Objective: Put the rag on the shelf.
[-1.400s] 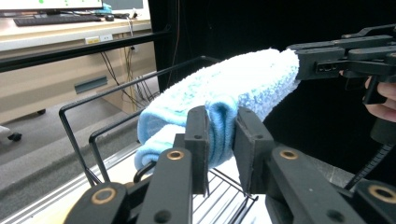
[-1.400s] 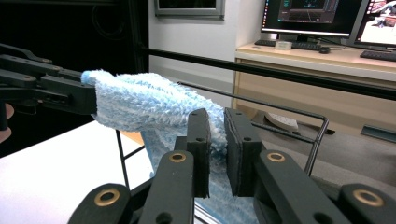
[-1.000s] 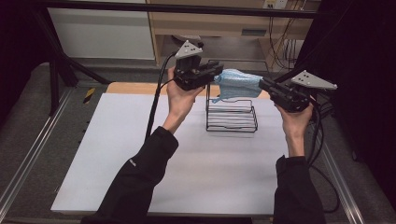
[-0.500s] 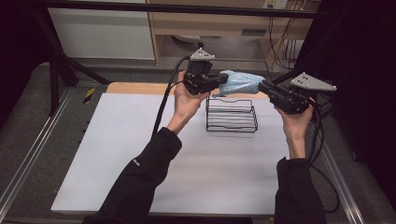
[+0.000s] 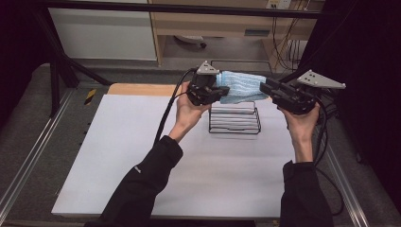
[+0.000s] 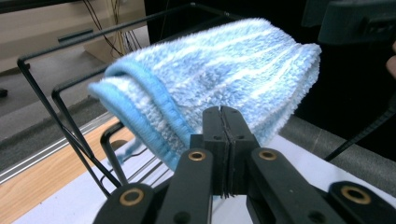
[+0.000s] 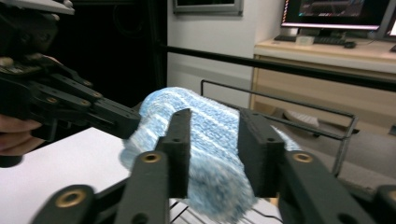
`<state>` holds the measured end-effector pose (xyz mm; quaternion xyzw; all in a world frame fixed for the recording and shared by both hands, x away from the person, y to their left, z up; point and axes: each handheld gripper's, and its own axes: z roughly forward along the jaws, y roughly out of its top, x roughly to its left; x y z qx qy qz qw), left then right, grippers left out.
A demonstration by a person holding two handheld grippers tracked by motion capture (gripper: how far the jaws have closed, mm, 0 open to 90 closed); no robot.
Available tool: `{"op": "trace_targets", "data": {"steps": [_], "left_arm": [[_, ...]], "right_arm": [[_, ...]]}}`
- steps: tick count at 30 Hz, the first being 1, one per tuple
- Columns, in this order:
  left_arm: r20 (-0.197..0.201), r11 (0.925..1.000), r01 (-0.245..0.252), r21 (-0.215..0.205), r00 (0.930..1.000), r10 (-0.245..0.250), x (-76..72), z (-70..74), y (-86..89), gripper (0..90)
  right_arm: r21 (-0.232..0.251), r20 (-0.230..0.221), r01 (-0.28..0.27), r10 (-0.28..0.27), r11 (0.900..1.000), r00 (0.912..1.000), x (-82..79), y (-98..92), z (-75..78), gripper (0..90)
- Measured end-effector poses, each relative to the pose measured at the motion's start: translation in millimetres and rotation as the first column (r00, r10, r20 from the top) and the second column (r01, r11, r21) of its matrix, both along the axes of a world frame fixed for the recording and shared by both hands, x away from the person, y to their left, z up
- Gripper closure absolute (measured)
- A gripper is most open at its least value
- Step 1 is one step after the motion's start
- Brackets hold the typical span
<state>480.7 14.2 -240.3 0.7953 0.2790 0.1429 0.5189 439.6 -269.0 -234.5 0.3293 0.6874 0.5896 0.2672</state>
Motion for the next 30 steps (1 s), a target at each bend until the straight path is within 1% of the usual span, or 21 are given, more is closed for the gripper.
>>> {"op": "trace_targets", "data": {"steps": [3, 5, 7, 10, 14, 18, 23, 26, 30], "left_arm": [[-0.003, 1.0, -0.001, 0.003, 1.0, 0.001, 0.7, -4.0, 0.8, 88.5], [-0.002, 1.0, -0.003, 0.009, 1.0, 0.003, 0.8, -7.0, 1.3, 88.5], [-0.004, 0.9999, -0.006, 0.015, 1.0, 0.006, 1.5, -10.5, 1.7, 88.5], [-0.009, 0.9998, -0.01, 0.017, 0.9999, 0.01, 3.4, -15.9, 1.8, 88.5], [-0.008, 0.9994, -0.02, 0.028, 0.9998, 0.021, 6.5, -23.0, -0.3, 88.5], [-0.005, 0.9988, -0.037, 0.033, 0.9993, 0.037, 10.5, -30.9, -3.2, 88.6], [-0.009, 0.9976, -0.059, 0.036, 0.9982, 0.059, 16.8, -39.4, -6.3, 88.6], [-0.007, 0.9979, -0.059, 0.028, 0.9982, 0.059, 17.0, -40.5, -6.1, 88.5], [0.001, 0.9988, -0.045, 0.021, 0.999, 0.045, 12.1, -37.3, -2.3, 87.5]], "right_arm": [[-0.014, -0.07, -0.013, 0.012, 1.0, 0.9974, 2.5, 2.5, -4.8, 83.2], [-0.026, -0.11, -0.009, 0.006, 1.0, 0.9939, 4.8, 3.0, -11.6, 87.8], [-0.026, -0.14, -0.006, 0.003, 1.0, 0.9902, 7.3, 2.1, -19.2, 90.0], [-0.034, -0.162, 0.005, -0.011, 0.999, 0.9867, 10.7, 0.1, -29.3, 90.0], [-0.039, -0.168, 0.021, -0.027, 0.999, 0.9855, 13.9, -1.1, -39.8, 90.0], [-0.05, -0.163, 0.045, -0.053, 0.998, 0.9852, 17.6, -1.9, -49.3, 90.0], [-0.06, -0.162, 0.083, -0.092, 0.995, 0.9825, 24.2, -2.3, -61.1, 90.0], [-0.049, -0.159, 0.089, -0.096, 0.995, 0.9826, 25.9, -3.1, -64.3, 90.0], [-0.05, -0.142, 0.076, -0.083, 0.996, 0.9863, 21.3, -3.0, -62.1, 88.5]]}}
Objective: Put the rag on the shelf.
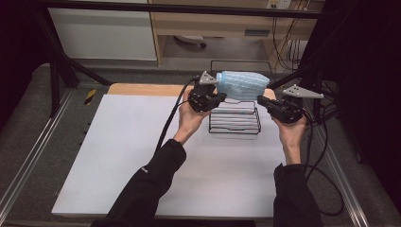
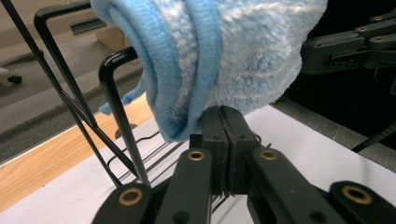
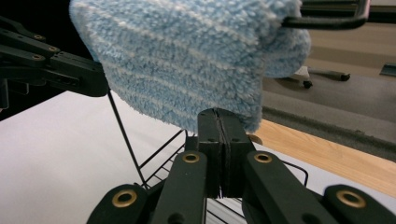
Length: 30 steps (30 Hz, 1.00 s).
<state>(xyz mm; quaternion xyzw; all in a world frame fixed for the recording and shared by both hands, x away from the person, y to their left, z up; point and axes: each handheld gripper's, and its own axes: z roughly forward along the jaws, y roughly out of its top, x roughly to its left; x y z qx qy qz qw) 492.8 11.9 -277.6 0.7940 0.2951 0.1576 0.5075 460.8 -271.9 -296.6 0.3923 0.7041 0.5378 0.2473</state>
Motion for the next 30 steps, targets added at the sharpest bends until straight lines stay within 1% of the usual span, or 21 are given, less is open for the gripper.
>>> {"op": "trace_targets", "data": {"steps": [4, 7, 10, 17, 19, 21, 23, 25, 26, 28, 30], "left_arm": [[0.012, 0.9998, 0.009, -0.018, 0.9999, -0.009, -5.8, 7.3, 4.4, 84.7], [0.022, 0.9993, 0.012, -0.035, 0.9997, -0.011, -10.0, 14.0, 7.6, 81.8], [0.034, 0.9992, 0.01, -0.039, 0.9994, -0.009, -13.3, 20.3, 11.0, 78.6], [0.04, 0.9988, 0.002, -0.049, 0.9992, 0.0, -18.2, 31.1, 20.3, 68.2], [0.039, 0.9992, 0.003, -0.04, 0.9992, -0.001, -19.5, 32.9, 23.7, 64.2], [0.048, 0.9995, -0.003, -0.032, 0.9989, 0.004, -21.4, 34.7, 27.6, 60.1], [0.05, 0.9995, -0.001, -0.033, 0.9987, 0.003, -23.5, 36.4, 32.5, 54.3], [0.053, 0.9997, -0.001, -0.025, 0.9986, 0.002, -25.7, 38.0, 38.5, 49.0], [0.054, 0.9996, -0.001, -0.028, 0.9986, 0.003, -27.0, 38.3, 41.8, 46.6], [0.05, 0.9994, 0.002, -0.034, 0.9987, 0.0, -29.9, 37.4, 49.8, 41.8], [0.049, 0.9995, -0.001, -0.03, 0.9988, 0.002, -33.3, 34.6, 58.7, 36.9]], "right_arm": [[0.004, 0.031, -0.016, 0.016, 1.0, 0.9994, -7.4, 2.1, 8.3, 83.6], [-0.003, 0.049, -0.026, 0.026, 1.0, 0.9985, -11.4, 5.7, 16.4, 80.0], [-0.001, 0.066, -0.028, 0.028, 1.0, 0.9974, -13.7, 8.1, 23.6, 76.0], [0.02, 0.076, -0.033, 0.031, 0.999, 0.9966, -15.5, 9.1, 33.5, 63.6], [0.024, 0.083, -0.034, 0.032, 0.999, 0.996, -16.5, 9.6, 36.0, 58.1], [0.029, 0.087, -0.038, 0.035, 0.999, 0.9956, -18.0, 10.0, 38.9, 53.8], [0.034, 0.092, -0.037, 0.034, 0.999, 0.9951, -19.8, 11.0, 41.9, 47.3], [0.034, 0.091, -0.044, 0.041, 0.998, 0.995, -22.1, 12.0, 44.9, 43.1], [0.038, 0.091, -0.051, 0.047, 0.998, 0.9947, -23.3, 12.6, 46.1, 39.3], [0.045, 0.087, -0.053, 0.049, 0.998, 0.995, -26.2, 13.8, 48.2, 33.0], [0.054, 0.081, -0.06, 0.055, 0.997, 0.9952, -29.8, 15.0, 49.3, 26.3]]}}
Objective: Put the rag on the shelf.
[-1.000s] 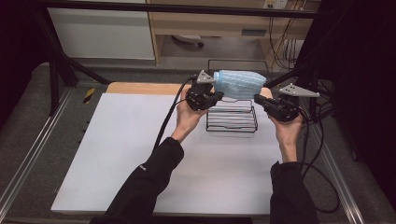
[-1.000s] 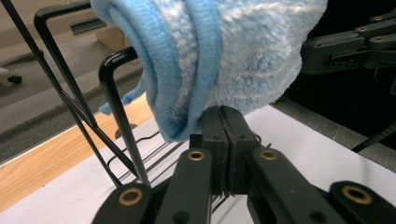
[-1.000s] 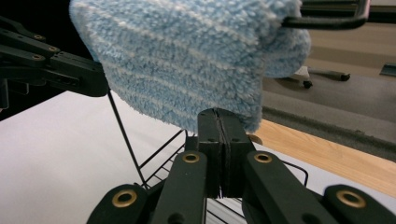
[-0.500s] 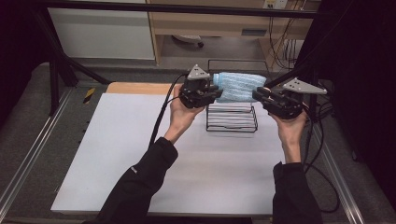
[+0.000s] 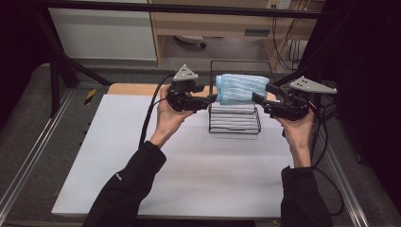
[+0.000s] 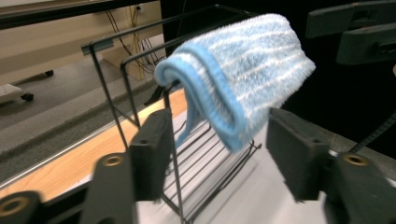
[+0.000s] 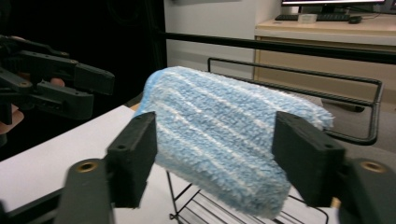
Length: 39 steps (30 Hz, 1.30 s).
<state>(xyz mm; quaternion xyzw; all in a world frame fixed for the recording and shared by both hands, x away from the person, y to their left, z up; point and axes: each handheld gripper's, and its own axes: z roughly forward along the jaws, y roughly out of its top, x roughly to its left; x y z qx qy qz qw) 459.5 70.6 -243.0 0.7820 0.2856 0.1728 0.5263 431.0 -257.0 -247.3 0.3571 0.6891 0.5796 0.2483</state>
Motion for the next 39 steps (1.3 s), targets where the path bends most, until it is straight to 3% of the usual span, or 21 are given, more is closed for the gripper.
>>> {"op": "trace_targets", "data": {"steps": [4, 9, 14, 20, 29, 33, 39], "left_arm": [[-0.009, 0.9999, -0.004, 0.016, 0.9999, 0.004, -7.3, -12.1, 21.0, 27.9], [-0.041, 0.9994, -0.022, 0.025, 0.9989, 0.023, -16.8, -33.7, 49.2, 19.2], [-0.065, 0.9972, -0.045, 0.059, 0.9967, 0.049, -28.5, -58.5, 75.5, 11.9], [-0.086, 0.9949, -0.062, 0.08, 0.9939, 0.069, -44.2, -91.0, 104.8, 9.6], [-0.113, 0.9853, -0.116, 0.126, 0.9851, 0.13, -66.2, -138.2, 143.9, 9.9], [-0.12, 0.9798, -0.139, 0.144, 0.9804, 0.157, -75.8, -153.5, 158.1, 10.3], [-0.144, 0.9775, -0.153, 0.145, 0.9742, 0.174, -88.7, -172.2, 178.7, 10.4]], "right_arm": [[-0.01, -0.015, 0.002, -0.002, 1.0, 0.9999, -8.0, 2.8, -3.2, 13.4], [-0.007, -0.028, -0.005, 0.005, 1.0, 0.9996, -17.1, 3.3, -16.1, 5.9], [-0.005, -0.057, -0.017, 0.017, 1.0, 0.9983, -26.1, 4.4, -34.6, 2.8], [-0.027, -0.101, -0.05, 0.047, 0.998, 0.9938, -35.7, 9.1, -62.3, 1.3], [-0.04, -0.17, -0.109, 0.1, 0.993, 0.9804, -47.9, 14.1, -109.5, 0.7], [-0.063, -0.21, -0.131, 0.115, 0.989, 0.9709, -52.0, 13.3, -131.8, 0.7], [-0.068, -0.265, -0.141, 0.118, 0.988, 0.9569, -57.9, 6.7, -162.4, 0.6]]}}
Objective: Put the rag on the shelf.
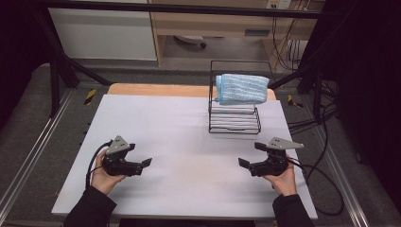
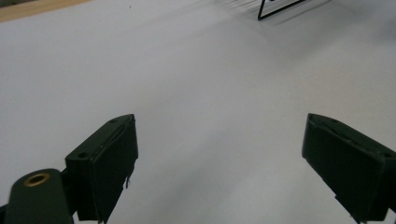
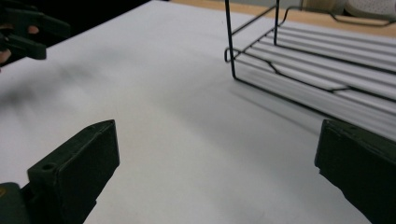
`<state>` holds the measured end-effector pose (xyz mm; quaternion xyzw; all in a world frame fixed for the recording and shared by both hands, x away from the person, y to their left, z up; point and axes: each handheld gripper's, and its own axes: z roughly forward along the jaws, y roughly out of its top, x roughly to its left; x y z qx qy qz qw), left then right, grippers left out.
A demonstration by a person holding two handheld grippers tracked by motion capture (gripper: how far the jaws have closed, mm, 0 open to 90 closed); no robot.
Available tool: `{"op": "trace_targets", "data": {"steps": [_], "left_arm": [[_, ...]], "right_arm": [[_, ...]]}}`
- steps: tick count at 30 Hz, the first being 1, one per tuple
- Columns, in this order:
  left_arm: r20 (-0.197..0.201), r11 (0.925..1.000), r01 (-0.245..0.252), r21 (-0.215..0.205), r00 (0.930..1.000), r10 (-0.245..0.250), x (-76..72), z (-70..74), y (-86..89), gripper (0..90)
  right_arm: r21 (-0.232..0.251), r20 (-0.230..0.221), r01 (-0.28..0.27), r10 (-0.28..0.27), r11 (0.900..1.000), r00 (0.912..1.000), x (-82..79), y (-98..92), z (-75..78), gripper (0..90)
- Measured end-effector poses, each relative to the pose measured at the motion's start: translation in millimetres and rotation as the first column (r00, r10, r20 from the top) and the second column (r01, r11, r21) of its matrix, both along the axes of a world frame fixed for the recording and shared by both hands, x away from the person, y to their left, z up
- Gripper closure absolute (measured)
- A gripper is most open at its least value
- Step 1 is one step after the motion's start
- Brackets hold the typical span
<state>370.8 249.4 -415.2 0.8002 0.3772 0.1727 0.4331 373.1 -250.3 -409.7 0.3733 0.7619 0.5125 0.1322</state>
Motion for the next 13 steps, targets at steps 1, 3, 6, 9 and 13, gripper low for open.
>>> {"op": "trace_targets", "data": {"steps": [1, 3, 6, 9, 13], "left_arm": [[-0.004, 1.0, -0.003, 0.002, 1.0, 0.003, -1.3, -2.3, 2.7, 10.4], [-0.01, 0.9999, -0.007, 0.008, 0.9999, 0.007, -3.6, -6.4, 7.4, 10.4], [-0.014, 0.9999, -0.016, 0.0, 0.9998, 0.016, -6.3, -12.2, 13.1, 10.4], [-0.018, 0.9998, -0.016, 0.011, 0.9997, 0.016, -8.1, -16.8, 15.9, 10.4], [-0.027, 0.9998, -0.019, 0.009, 0.9994, 0.02, -9.2, -20.3, 17.0, 10.4]], "right_arm": [[-0.005, -0.007, -0.001, 0.001, 1.0, 1.0, -0.6, -1.7, -4.0, 0.5], [-0.019, -0.02, 0.003, -0.003, 1.0, 0.9998, -2.2, -5.2, -11.0, 0.4], [-0.014, -0.033, 0.005, -0.005, 1.0, 0.9994, -5.7, -10.1, -19.3, 0.4], [-0.018, -0.04, 0.007, -0.008, 1.0, 0.9992, -8.7, -12.7, -24.4, 0.5], [-0.031, -0.044, -0.001, 0.0, 1.0, 0.999, -10.1, -12.3, -26.5, 0.5]]}}
